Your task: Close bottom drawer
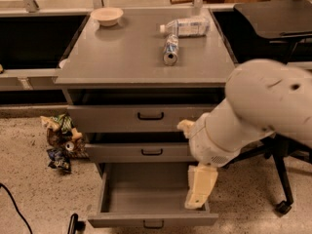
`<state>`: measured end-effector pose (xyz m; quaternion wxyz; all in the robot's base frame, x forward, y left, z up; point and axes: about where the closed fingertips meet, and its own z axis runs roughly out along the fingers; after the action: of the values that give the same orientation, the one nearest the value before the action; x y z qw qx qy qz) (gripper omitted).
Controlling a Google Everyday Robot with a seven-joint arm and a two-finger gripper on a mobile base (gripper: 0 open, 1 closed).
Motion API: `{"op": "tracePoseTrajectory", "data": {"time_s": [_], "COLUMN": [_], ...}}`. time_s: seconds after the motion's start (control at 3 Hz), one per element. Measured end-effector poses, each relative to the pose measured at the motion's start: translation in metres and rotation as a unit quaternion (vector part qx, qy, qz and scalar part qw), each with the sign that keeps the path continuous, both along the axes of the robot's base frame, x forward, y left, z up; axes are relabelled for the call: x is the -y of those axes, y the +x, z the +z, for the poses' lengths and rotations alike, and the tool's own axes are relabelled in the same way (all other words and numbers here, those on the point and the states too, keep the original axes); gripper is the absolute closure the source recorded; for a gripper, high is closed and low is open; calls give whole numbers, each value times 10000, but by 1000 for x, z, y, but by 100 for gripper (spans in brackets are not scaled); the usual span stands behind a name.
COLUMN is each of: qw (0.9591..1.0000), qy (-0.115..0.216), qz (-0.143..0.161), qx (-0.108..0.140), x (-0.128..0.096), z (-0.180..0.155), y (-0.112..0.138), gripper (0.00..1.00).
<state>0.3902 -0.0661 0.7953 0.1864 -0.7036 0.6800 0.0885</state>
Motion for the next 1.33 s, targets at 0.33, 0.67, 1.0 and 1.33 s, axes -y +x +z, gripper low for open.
{"op": "tracePoseTrajectory", "data": {"time_s": [0.33,0.67,1.0,1.33], "qw": [9995,9972,9973,9960], "qy": [167,503,456,304], "qz": [210,317,360,635], "qx": [-178,-446,-439,-558], "x": [-19,-39,-41,-54], "z": [-59,-115,-118,-161], "y": [-3,-4,-3,-4], "gripper": [0,0,0,0]}}
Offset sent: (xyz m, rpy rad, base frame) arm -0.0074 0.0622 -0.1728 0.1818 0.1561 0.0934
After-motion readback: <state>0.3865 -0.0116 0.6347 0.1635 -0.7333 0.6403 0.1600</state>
